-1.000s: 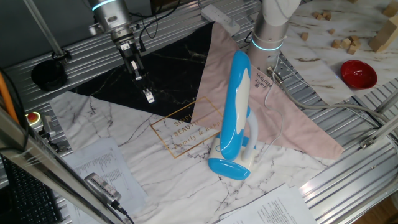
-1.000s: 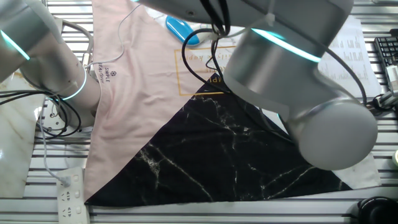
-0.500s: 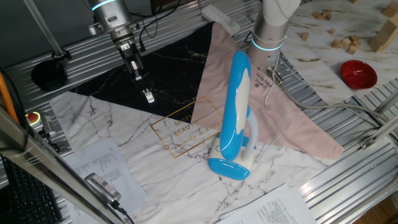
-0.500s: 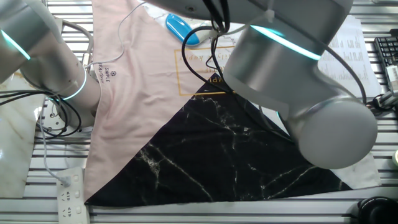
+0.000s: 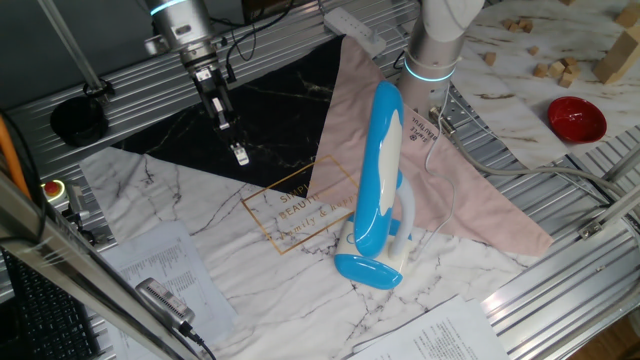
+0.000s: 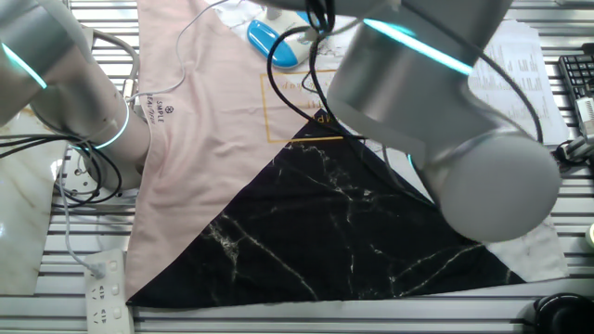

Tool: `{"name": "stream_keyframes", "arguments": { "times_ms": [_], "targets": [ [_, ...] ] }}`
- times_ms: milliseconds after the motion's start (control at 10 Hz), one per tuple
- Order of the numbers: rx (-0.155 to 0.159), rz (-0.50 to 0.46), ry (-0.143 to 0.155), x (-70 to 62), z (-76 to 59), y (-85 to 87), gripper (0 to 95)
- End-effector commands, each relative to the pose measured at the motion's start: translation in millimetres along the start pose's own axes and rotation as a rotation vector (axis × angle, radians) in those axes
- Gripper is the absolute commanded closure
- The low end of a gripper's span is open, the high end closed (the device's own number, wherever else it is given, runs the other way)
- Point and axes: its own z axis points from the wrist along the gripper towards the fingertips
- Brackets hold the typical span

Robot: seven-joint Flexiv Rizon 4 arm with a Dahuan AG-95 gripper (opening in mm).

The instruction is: Turn on the desk lamp by pressing the button

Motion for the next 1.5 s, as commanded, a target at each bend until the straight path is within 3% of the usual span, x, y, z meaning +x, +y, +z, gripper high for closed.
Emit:
{"name": "stream_keyframes", "arguments": {
  "times_ms": [100,200,400,500,600,800,900,1000,1100,1200,1500],
  "targets": [
    [0.033,-0.046,0.032,-1.5,0.5,0.1,95.0],
    [0.056,-0.07,0.037,-1.5,0.5,0.1,95.0],
    [0.097,-0.113,0.084,-1.5,0.5,0.1,95.0],
    [0.122,-0.128,0.09,-1.5,0.5,0.1,95.0],
    [0.125,-0.139,0.098,-1.5,0.5,0.1,95.0],
    [0.105,-0.177,0.111,-1.5,0.5,0.1,95.0],
    [0.07,-0.204,0.116,-1.5,0.5,0.1,95.0],
    [0.046,-0.209,0.072,-1.5,0.5,0.1,95.0],
    [0.021,-0.212,0.054,-1.5,0.5,0.1,95.0],
    [0.009,-0.215,0.055,-1.5,0.5,0.1,95.0],
    [0.015,-0.22,0.076,-0.7,0.0,0.9,95.0]
  ]
}}
